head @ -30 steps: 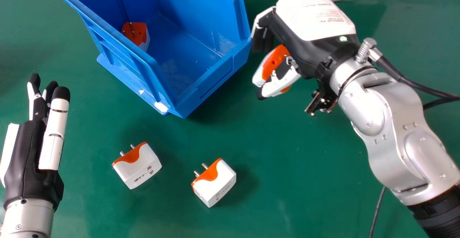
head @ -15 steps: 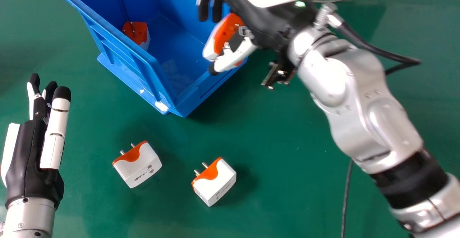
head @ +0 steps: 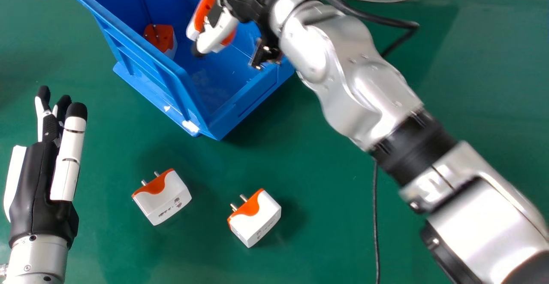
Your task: Pick all objects and put in blue box
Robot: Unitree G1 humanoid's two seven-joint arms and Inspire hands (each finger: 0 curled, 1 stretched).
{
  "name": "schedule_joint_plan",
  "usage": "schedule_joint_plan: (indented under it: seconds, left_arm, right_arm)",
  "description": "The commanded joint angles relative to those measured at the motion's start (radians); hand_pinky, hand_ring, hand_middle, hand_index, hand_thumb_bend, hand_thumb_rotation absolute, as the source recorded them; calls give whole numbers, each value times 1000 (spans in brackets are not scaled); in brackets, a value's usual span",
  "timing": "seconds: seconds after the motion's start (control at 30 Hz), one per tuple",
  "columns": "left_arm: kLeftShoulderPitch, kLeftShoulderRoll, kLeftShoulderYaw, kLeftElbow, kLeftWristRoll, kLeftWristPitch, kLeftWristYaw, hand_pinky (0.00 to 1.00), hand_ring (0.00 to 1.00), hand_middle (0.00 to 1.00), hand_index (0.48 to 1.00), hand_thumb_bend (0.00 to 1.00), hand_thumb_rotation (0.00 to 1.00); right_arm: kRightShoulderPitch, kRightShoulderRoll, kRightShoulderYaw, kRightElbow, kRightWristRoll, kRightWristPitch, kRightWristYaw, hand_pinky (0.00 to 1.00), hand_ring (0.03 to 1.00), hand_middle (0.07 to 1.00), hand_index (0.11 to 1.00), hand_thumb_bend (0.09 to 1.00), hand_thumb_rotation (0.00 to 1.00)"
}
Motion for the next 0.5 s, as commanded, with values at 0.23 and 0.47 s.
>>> schedule_joint_plan:
  seconds: [0.23, 0.47]
  left_arm:
    - [20, 1, 1, -30, -1, -18, 1, 1000, 1000, 1000, 1000, 509, 907]
    - [27, -6, -2, -44, 1, -16, 8, 1000, 1000, 1000, 1000, 508, 907]
  right_arm:
    - [-246, 87, 60, 387, 1, -133, -129, 320, 425, 515, 545, 492, 0]
    - [-296, 121, 95, 516, -4, -175, -201, 335, 441, 510, 513, 495, 0]
